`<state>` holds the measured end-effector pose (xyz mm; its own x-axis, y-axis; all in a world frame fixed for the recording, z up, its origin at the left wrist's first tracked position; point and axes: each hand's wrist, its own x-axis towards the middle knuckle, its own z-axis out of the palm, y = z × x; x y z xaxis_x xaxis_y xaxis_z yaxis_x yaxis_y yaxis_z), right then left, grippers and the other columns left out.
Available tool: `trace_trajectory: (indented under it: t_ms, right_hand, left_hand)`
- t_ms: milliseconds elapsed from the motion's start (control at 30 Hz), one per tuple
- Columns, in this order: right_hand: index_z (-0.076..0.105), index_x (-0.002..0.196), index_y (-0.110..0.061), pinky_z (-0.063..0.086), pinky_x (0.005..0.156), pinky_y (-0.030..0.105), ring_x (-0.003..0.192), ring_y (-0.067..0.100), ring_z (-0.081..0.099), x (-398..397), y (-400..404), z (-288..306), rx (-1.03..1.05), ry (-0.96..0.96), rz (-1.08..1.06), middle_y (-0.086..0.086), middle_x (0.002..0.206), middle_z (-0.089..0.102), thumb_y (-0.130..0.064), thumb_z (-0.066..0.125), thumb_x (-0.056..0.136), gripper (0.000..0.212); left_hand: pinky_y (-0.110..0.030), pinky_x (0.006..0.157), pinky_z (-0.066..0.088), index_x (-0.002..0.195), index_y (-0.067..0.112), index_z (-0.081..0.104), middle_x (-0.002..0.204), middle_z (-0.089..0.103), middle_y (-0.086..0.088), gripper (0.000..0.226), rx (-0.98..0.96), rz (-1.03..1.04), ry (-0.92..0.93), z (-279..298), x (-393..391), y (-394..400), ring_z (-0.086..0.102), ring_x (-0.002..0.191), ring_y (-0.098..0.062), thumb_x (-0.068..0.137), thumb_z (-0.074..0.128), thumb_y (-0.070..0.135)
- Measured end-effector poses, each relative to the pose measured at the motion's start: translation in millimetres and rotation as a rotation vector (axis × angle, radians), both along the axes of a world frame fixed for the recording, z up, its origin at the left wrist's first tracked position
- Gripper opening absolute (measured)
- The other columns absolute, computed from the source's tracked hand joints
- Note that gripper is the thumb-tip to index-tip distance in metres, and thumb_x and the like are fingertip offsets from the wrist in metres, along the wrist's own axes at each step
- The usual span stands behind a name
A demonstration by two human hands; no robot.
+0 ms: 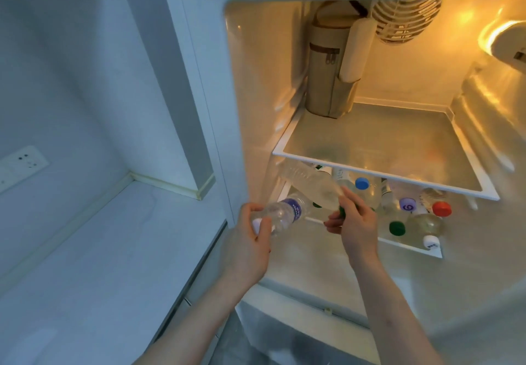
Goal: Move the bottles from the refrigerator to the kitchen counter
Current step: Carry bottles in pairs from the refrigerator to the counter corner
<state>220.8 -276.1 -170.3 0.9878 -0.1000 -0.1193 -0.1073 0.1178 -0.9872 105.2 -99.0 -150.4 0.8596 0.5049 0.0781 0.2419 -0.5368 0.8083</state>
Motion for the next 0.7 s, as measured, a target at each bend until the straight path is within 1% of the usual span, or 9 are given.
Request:
trace_trajectory:
  t_ms: [67,167,233,333,400,467,533,600,700]
  right_hand:
    - [0.067,0.135,-0.022,0.056,0.053,0.032,0.054,0.02,0.057,-9.4,-0.5,2.0,-0.061,-0.049,-0.019,0.004,0.06,0.058,-0.023,0.057,0.104,0.033]
    - [0.072,0.12,-0.036,0.057,0.06,0.038,0.051,0.014,0.059,-28.8,-1.3,12.8,-0.175,-0.141,-0.005,-0.004,0.056,0.059,-0.027,0.06,0.101,0.024]
    - [0.075,0.11,-0.039,0.06,0.063,0.042,0.057,0.018,0.063,-42.0,-1.3,22.2,-0.243,-0.178,0.001,-0.004,0.062,0.063,-0.029,0.06,0.099,0.02]
    - [0.075,0.101,-0.038,0.061,0.066,0.047,0.07,0.024,0.068,-61.6,-0.8,32.2,-0.378,-0.248,0.006,-0.008,0.077,0.071,-0.034,0.063,0.095,0.015]
    - [0.075,0.094,-0.039,0.059,0.07,0.045,0.074,0.023,0.068,-77.2,2.0,37.8,-0.472,-0.294,0.029,-0.009,0.078,0.071,-0.037,0.064,0.092,0.011]
    - [0.073,0.086,-0.039,0.053,0.07,0.039,0.075,0.022,0.066,-93.7,6.6,44.0,-0.57,-0.314,0.09,-0.007,0.074,0.07,-0.037,0.067,0.091,0.008]
    - [0.072,0.08,-0.04,0.05,0.07,0.036,0.078,0.015,0.064,-110.6,14.5,48.3,-0.695,-0.324,0.187,-0.01,0.076,0.07,-0.034,0.068,0.089,0.011]
    - [0.072,0.076,-0.038,0.052,0.072,0.035,0.079,0.009,0.064,-132.6,25.6,49.5,-0.766,-0.317,0.298,-0.014,0.079,0.072,-0.03,0.068,0.086,0.014]
    - [0.074,0.075,-0.033,0.055,0.074,0.034,0.078,0.004,0.065,-165.0,39.1,43.6,-0.815,-0.295,0.463,-0.017,0.079,0.072,-0.025,0.07,0.084,0.013]
  left_hand:
    - [-0.04,0.065,0.055,0.109,0.04,0.044,0.072,0.068,0.006,0.007,0.119,0.016,-0.004,4.1,-11.0,8.6,0.065,0.069,-0.016,0.102,0.042,0.042]
    - [-0.034,0.058,0.046,0.099,0.036,0.044,0.069,0.059,0.009,0.009,0.237,-0.014,-0.004,12.5,-28.2,19.6,0.059,0.066,-0.013,0.102,0.04,0.043]
    - [-0.032,0.056,0.04,0.097,0.034,0.045,0.068,0.057,0.01,0.014,0.305,-0.033,0.025,17.8,-41.7,23.8,0.057,0.065,-0.013,0.102,0.038,0.044]
    - [-0.032,0.057,0.042,0.094,0.035,0.046,0.069,0.057,0.01,0.014,0.363,-0.05,0.087,17.0,-64.9,32.0,0.058,0.067,-0.014,0.102,0.042,0.046]
    - [-0.032,0.054,0.037,0.093,0.035,0.046,0.068,0.057,0.011,0.014,0.374,-0.074,0.12,14.5,-86.4,41.2,0.057,0.066,-0.013,0.101,0.043,0.047]
    - [-0.031,0.053,0.036,0.093,0.036,0.045,0.067,0.057,0.01,0.015,0.361,-0.096,0.151,11.0,-112.0,51.2,0.056,0.064,-0.011,0.1,0.042,0.048]
    - [-0.03,0.053,0.038,0.094,0.037,0.045,0.068,0.058,0.009,0.014,0.347,-0.107,0.179,7.9,-138.2,60.8,0.057,0.061,-0.01,0.099,0.043,0.049]
    - [-0.03,0.054,0.039,0.095,0.037,0.044,0.07,0.059,0.009,0.012,0.326,-0.091,0.204,4.4,-168.0,70.0,0.057,0.062,-0.009,0.1,0.045,0.049]
    - [-0.029,0.055,0.037,0.099,0.036,0.043,0.072,0.057,0.011,0.012,0.337,-0.07,0.238,-0.5,-210.3,79.9,0.053,0.065,-0.007,0.102,0.044,0.048]
